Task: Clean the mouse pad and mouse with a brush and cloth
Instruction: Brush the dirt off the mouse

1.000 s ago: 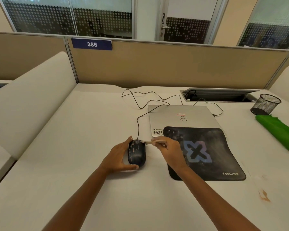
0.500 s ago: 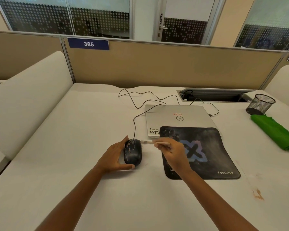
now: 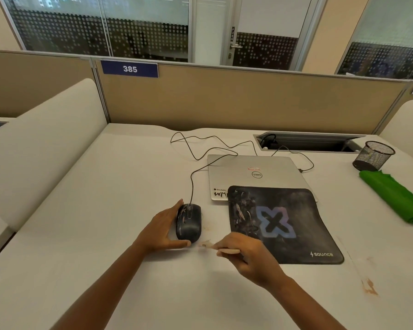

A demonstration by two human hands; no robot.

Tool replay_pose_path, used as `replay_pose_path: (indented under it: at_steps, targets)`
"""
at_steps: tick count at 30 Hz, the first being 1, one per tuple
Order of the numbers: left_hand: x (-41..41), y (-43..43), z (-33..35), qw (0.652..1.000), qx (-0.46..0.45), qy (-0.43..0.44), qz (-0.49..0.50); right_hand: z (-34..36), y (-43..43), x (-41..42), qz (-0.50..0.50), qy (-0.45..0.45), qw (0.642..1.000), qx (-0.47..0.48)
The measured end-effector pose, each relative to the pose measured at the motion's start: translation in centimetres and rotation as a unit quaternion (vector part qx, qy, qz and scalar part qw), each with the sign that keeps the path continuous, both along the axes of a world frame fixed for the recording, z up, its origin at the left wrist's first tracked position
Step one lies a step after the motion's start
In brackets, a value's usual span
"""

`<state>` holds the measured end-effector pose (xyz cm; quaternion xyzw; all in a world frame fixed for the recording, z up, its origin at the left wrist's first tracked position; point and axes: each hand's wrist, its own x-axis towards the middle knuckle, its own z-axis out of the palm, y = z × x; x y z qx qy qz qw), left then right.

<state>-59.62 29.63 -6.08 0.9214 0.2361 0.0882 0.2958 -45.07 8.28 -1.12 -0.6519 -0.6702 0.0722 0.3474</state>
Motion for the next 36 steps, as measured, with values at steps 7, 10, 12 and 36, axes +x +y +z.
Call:
replay_pose_path:
  at_steps: [7, 10, 12, 36]
  targets:
    - [-0.3, -0.6, 0.1, 1.0, 0.001, -0.01, 0.005, 0.0, 1.4, -1.0, -0.04, 0.049, 0.996, 0.058]
    - [-0.4, -0.8, 0.0, 1.0, 0.0, -0.011, 0.01, -0.9, 0.9, -1.0, -0.035, 0.057, 0.997, 0.047]
    - [-0.5, -0.8, 0.0, 1.0, -0.005, -0.006, 0.017, -1.4, 0.2, -0.8, -0.043, 0.076, 0.995, 0.038]
    - [8.8, -13.6, 2.7, 0.966, 0.183, -0.178, 0.025, -1.0, -6.8, 7.5, -0.193, 0.257, 0.937, 0.14]
